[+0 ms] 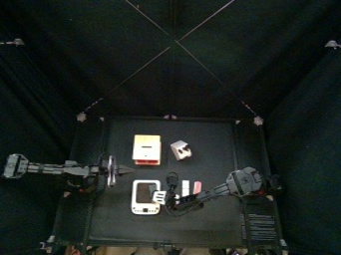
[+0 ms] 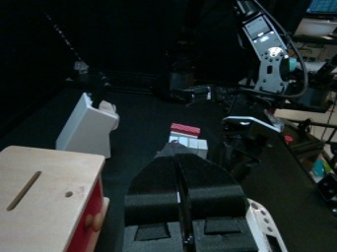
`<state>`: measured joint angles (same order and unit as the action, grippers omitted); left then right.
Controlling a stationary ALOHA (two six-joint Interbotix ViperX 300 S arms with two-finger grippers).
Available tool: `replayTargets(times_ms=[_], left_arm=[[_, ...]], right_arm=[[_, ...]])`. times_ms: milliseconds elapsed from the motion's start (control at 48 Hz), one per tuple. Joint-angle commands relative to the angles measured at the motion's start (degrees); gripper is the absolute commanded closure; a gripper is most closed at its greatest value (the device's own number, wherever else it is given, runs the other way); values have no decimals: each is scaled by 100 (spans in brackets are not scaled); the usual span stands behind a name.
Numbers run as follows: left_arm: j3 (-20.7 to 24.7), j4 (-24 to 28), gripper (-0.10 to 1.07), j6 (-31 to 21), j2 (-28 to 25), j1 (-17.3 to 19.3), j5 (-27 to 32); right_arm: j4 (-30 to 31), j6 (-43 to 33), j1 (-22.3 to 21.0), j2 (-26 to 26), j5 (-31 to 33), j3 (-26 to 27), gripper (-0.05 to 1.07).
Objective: Put green sushi roll on stove to cut
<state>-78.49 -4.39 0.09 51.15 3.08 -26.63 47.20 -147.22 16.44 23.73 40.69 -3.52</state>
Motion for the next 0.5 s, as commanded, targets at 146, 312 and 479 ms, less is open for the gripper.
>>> replayTargets(times_ms=[146, 312, 479], left_arm=[[62, 0, 100, 9, -9, 18, -18], [62, -9, 100, 9, -9, 18, -18], [62, 0, 100, 9, -9, 18, -18]], right_arm=[[-35, 0, 26, -62, -141, 211, 20], [-62, 9, 35, 44, -290, 308, 20], [-62, 9, 35, 44, -272, 237, 20]])
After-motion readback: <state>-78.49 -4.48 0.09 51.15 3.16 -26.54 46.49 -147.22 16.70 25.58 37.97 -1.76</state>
